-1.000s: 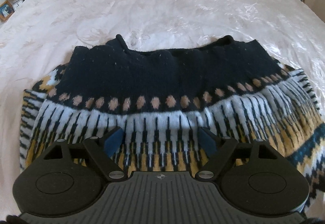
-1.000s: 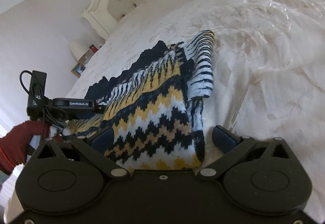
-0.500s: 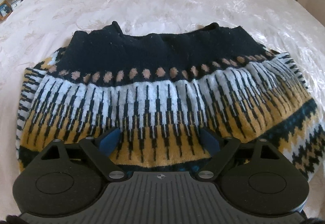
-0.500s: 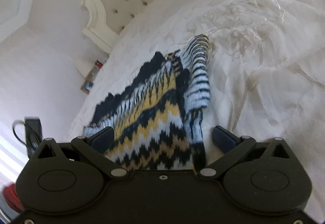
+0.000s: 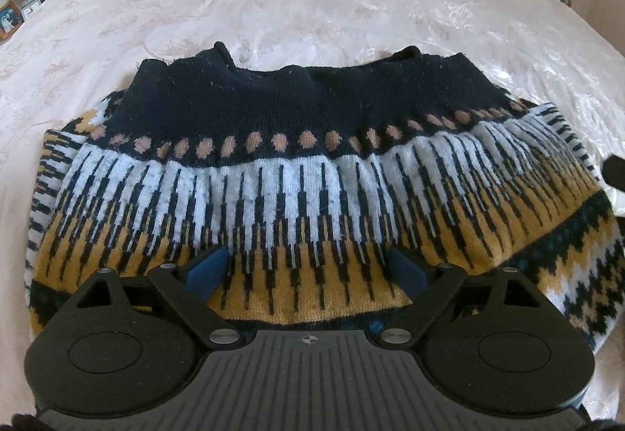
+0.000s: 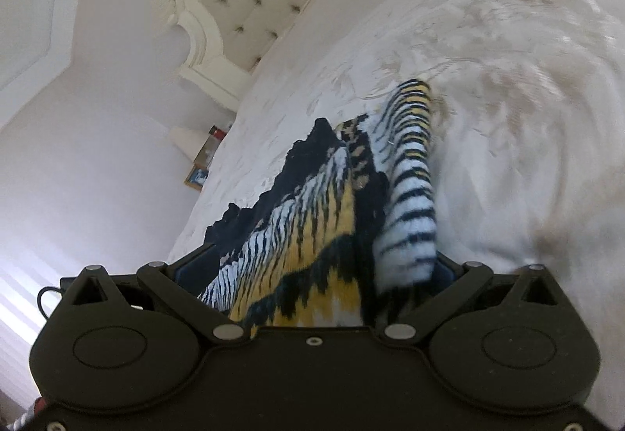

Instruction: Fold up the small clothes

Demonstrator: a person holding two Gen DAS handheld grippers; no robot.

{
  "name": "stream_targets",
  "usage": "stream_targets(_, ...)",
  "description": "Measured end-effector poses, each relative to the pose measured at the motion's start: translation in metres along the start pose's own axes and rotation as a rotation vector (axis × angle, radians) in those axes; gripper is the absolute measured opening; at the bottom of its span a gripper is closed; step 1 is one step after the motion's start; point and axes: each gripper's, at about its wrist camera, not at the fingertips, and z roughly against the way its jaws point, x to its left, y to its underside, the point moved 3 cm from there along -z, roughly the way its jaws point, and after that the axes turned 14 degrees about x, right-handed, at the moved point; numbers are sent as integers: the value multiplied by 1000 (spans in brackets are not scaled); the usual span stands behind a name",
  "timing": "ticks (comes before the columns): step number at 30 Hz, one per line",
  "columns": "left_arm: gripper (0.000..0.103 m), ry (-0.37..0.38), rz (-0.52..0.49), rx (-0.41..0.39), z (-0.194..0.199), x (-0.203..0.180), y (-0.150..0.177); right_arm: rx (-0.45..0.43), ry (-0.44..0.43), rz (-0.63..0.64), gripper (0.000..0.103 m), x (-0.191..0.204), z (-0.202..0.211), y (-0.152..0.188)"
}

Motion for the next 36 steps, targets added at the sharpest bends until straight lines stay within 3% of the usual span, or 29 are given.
stream_targets(8, 102, 7, 17, -10, -1, -4, 0, 66, 78, 94, 103, 9, -21, -9)
stream_targets(13, 103, -35, 8, -6, -3, -9, -2, 49, 82, 152, 103, 10, -20, -1)
stream_targets(30, 101, -17, 10, -34, 6, -6, 2, 4, 86, 222, 103, 10, -18, 8)
stream_targets(36, 99, -15, 64, -88, 35, 24, 16, 14, 100, 223, 103, 11, -20, 7)
